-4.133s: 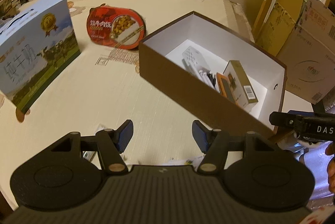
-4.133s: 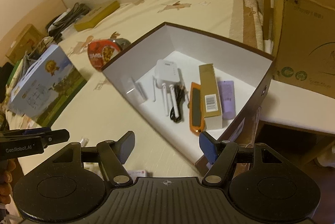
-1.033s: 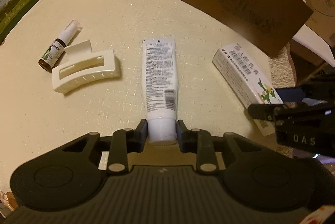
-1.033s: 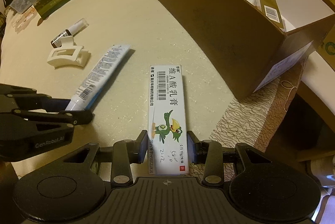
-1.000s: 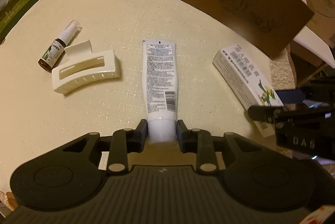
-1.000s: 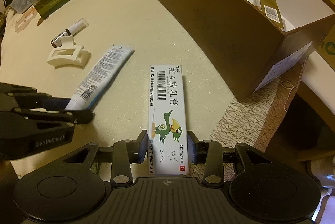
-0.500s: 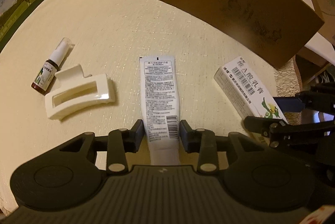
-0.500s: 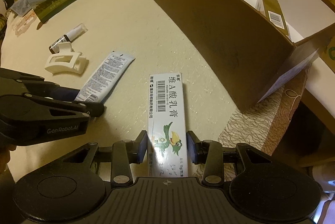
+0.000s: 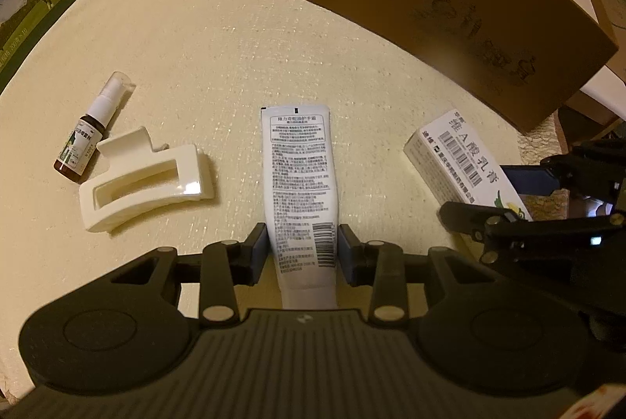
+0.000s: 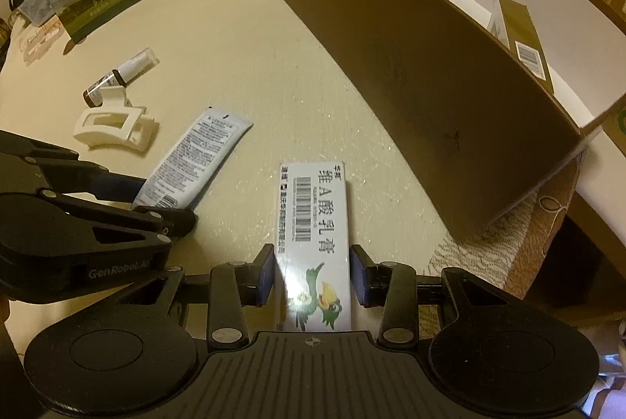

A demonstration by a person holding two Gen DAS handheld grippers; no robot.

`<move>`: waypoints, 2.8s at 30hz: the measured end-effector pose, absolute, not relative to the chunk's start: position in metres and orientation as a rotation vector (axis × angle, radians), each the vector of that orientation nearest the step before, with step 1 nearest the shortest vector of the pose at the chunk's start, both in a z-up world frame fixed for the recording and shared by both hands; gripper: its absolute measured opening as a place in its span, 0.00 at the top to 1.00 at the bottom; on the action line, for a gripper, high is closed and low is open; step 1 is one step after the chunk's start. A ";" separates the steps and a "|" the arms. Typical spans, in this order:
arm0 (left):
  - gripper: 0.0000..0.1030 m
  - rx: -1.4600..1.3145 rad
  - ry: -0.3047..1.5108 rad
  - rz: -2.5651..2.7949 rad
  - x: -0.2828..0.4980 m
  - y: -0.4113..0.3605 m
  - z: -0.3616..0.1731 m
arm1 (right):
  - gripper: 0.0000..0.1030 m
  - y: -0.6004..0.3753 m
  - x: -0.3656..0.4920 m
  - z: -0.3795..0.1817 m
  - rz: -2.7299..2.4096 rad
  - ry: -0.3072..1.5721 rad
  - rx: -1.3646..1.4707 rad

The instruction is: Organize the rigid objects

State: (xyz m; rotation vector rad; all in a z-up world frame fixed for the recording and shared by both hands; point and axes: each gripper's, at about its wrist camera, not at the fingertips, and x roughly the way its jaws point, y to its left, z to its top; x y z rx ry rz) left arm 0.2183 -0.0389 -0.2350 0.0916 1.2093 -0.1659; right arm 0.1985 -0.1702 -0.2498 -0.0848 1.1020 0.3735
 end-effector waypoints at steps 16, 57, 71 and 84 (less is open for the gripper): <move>0.71 0.063 1.201 -0.165 0.212 -0.032 -0.227 | 0.66 -0.176 0.186 -0.236 0.405 1.070 -0.059; 0.71 -0.027 0.926 -0.354 0.344 -0.128 -0.081 | 0.66 -0.281 0.285 -0.101 0.114 0.854 0.236; 0.71 -0.008 0.985 -0.326 0.383 -0.128 -0.117 | 0.66 -0.284 0.309 -0.125 0.099 0.904 0.253; 0.70 0.043 0.996 -0.331 0.385 -0.126 -0.121 | 0.66 -0.283 0.312 -0.129 0.097 0.917 0.265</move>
